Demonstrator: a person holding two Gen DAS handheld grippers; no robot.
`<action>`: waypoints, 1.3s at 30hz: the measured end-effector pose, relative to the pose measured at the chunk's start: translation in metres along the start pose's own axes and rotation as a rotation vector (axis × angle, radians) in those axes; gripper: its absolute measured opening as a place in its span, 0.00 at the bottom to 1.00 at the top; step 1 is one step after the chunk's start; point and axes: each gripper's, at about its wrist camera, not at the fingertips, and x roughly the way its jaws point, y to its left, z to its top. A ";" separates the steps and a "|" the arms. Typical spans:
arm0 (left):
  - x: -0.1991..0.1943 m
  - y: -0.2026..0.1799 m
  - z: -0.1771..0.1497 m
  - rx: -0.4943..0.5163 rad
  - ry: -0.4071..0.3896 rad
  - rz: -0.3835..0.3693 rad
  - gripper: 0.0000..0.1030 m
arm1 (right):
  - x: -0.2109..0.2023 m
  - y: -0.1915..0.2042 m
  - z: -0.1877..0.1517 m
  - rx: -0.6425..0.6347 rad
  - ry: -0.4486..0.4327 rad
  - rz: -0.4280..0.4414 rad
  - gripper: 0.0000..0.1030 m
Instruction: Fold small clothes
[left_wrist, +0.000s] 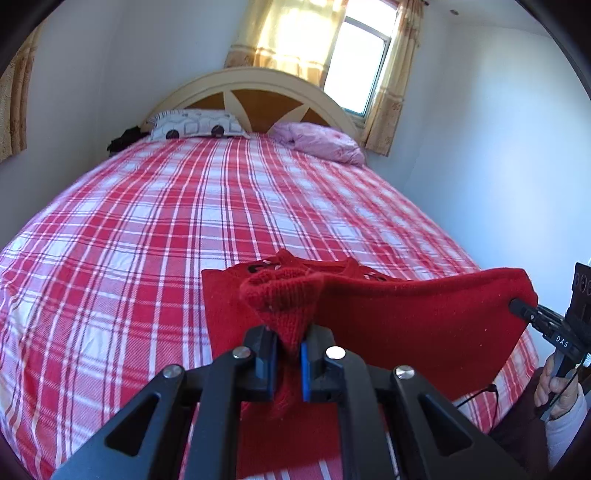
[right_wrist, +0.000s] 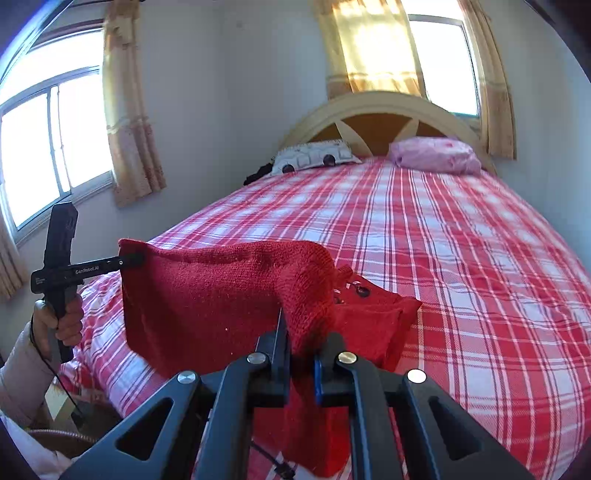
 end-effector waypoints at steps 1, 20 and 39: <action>0.008 0.000 0.002 0.002 0.013 0.006 0.10 | 0.010 -0.005 0.003 0.005 0.012 -0.001 0.08; 0.170 0.035 0.035 -0.030 0.216 0.131 0.10 | 0.192 -0.091 0.016 0.078 0.206 -0.077 0.08; 0.212 0.057 0.027 -0.060 0.272 0.228 0.34 | 0.223 -0.102 -0.005 0.091 0.290 -0.147 0.08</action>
